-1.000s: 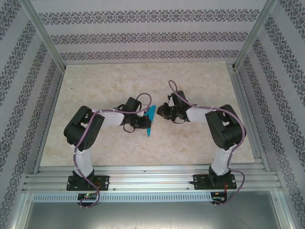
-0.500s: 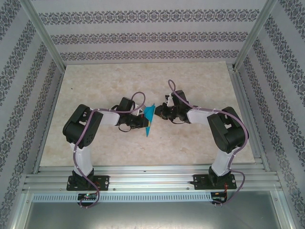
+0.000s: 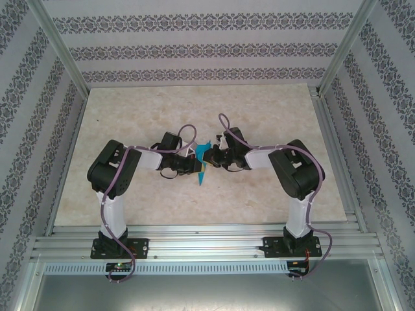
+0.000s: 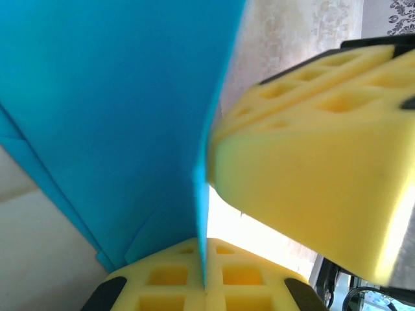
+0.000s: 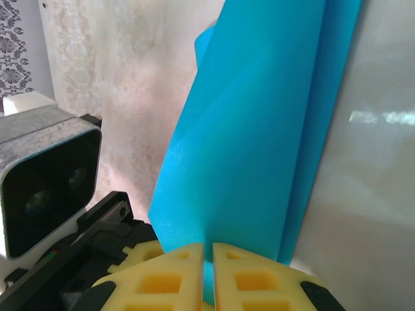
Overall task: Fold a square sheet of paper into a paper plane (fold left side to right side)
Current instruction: Fold the wing for the fifth time at the center of the table.
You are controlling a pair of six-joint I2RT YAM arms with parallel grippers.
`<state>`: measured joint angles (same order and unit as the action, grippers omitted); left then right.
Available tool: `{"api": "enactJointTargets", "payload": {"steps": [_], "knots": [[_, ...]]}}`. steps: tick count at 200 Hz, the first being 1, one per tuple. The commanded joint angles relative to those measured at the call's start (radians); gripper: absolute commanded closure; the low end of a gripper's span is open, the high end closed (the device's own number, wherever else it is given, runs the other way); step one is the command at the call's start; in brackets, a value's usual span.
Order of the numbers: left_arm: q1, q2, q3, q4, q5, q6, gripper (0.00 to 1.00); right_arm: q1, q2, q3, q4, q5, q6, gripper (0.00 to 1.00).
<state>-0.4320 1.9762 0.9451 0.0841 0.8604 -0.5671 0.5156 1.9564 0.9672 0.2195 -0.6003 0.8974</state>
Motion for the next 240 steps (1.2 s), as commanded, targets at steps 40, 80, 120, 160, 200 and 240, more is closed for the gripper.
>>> {"api": "enactJointTargets", "payload": {"steps": [40,80,120,160,200,240], "knots": [[0.024,0.038,-0.001,0.025,0.014,-0.010,1.00,0.000,0.057,0.023,0.076,0.032,0.030,0.88],[0.037,0.032,-0.012,0.007,0.014,-0.010,0.91,-0.003,0.076,0.027,0.058,0.052,0.025,0.88],[0.054,-0.008,-0.043,-0.047,0.006,0.015,0.83,-0.005,0.072,0.039,-0.023,0.091,-0.012,0.88],[0.060,-0.107,-0.088,-0.113,-0.020,0.041,0.72,-0.002,0.070,0.049,-0.055,0.102,-0.026,0.88],[0.044,-0.271,-0.151,-0.134,-0.045,0.028,0.82,0.001,0.070,0.052,-0.059,0.102,-0.023,0.88],[-0.041,-0.299,-0.157,-0.032,-0.041,-0.060,0.90,0.001,0.065,0.048,-0.063,0.102,-0.028,0.88]]}}
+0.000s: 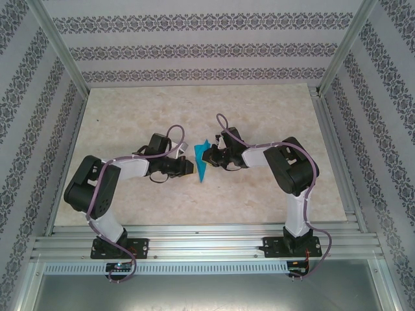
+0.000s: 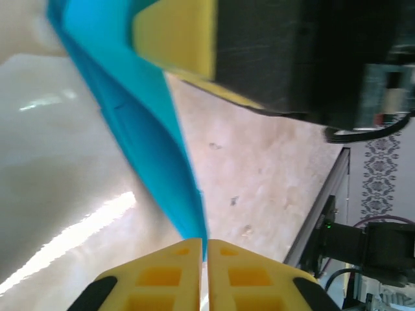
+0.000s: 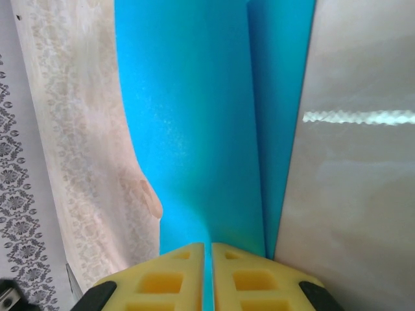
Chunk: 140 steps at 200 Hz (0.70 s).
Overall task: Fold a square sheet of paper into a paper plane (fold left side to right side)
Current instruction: Fold the wing for the fifth time at the center of the table.
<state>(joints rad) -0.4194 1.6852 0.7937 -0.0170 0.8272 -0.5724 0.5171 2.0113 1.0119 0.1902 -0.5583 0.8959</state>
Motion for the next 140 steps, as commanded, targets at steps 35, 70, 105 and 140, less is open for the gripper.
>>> {"api": "enactJointTargets", "payload": {"steps": [35,70,105,140], "knots": [[-0.113,0.058,0.060,0.093,-0.049,-0.066,0.90,0.000,0.012,0.002,-0.037,0.061,-0.025,0.88],[-0.116,0.124,0.083,0.086,-0.109,-0.054,0.90,0.001,0.012,0.001,-0.032,0.059,-0.023,0.88],[-0.116,0.160,0.086,0.059,-0.189,-0.032,0.90,0.004,0.010,0.005,-0.035,0.055,-0.023,0.88],[-0.128,0.188,0.070,0.012,-0.251,-0.005,0.90,0.006,0.003,0.011,-0.044,0.057,-0.026,0.88]]}}
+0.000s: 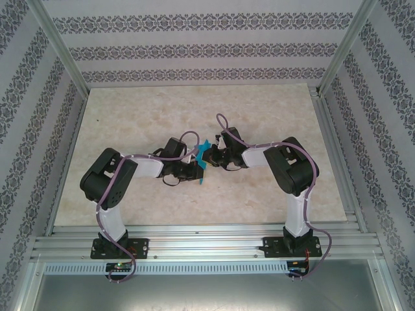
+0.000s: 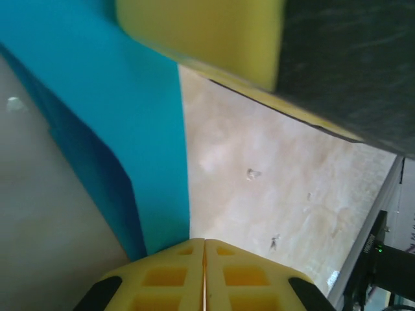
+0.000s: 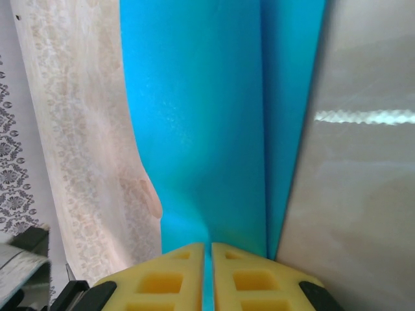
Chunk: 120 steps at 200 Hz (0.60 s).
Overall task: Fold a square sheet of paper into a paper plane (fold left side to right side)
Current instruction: Fold the wing for the fifth time at the center of the table.
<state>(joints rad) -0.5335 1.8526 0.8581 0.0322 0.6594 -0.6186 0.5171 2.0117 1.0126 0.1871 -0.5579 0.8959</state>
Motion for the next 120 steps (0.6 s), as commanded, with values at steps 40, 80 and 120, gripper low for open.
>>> {"api": "enactJointTargets", "payload": {"steps": [40,80,120], "knots": [[-0.038,0.032,-0.044,-0.057,-0.137,0.051,0.90,-0.004,-0.024,0.033,-0.041,0.043,-0.035,0.88],[-0.037,0.043,-0.089,-0.008,-0.122,0.018,0.91,-0.013,-0.098,0.020,-0.050,0.013,-0.048,0.88],[-0.037,0.041,-0.079,-0.009,-0.119,0.019,0.93,0.018,-0.121,-0.031,-0.036,-0.025,-0.023,0.88]]}}
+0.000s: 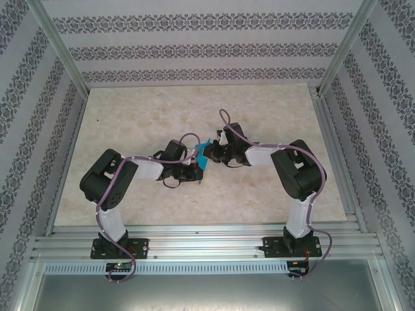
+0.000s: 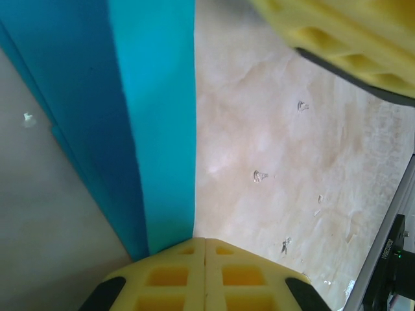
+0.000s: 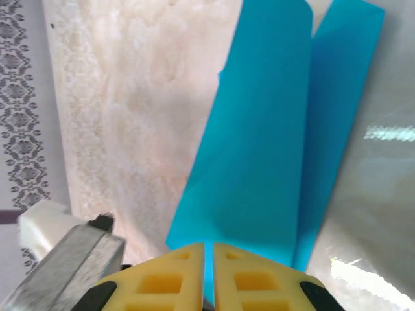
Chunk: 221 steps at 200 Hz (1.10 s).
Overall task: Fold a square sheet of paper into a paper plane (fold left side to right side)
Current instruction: Fold the wing for the fifth time at the center of the table.
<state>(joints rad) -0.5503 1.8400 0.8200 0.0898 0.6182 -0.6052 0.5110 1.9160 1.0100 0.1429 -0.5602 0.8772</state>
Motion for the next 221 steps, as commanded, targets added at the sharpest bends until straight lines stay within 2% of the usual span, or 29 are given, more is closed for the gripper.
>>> {"api": "enactJointTargets", "payload": {"steps": [1,71,165,221], "knots": [[-0.021,0.054,-0.041,-0.067,-0.078,0.006,0.93,0.025,-0.025,-0.028,0.008,-0.023,-0.003,0.88],[-0.021,0.056,-0.033,-0.079,-0.080,0.013,0.94,0.067,0.051,-0.013,0.026,0.012,0.027,0.88],[-0.020,0.059,-0.057,-0.088,-0.086,0.025,0.96,0.039,0.111,0.082,-0.084,0.158,-0.153,0.88],[-0.021,0.066,-0.076,-0.076,-0.085,0.023,0.96,0.002,0.132,0.155,-0.124,0.160,-0.218,0.87]]}}
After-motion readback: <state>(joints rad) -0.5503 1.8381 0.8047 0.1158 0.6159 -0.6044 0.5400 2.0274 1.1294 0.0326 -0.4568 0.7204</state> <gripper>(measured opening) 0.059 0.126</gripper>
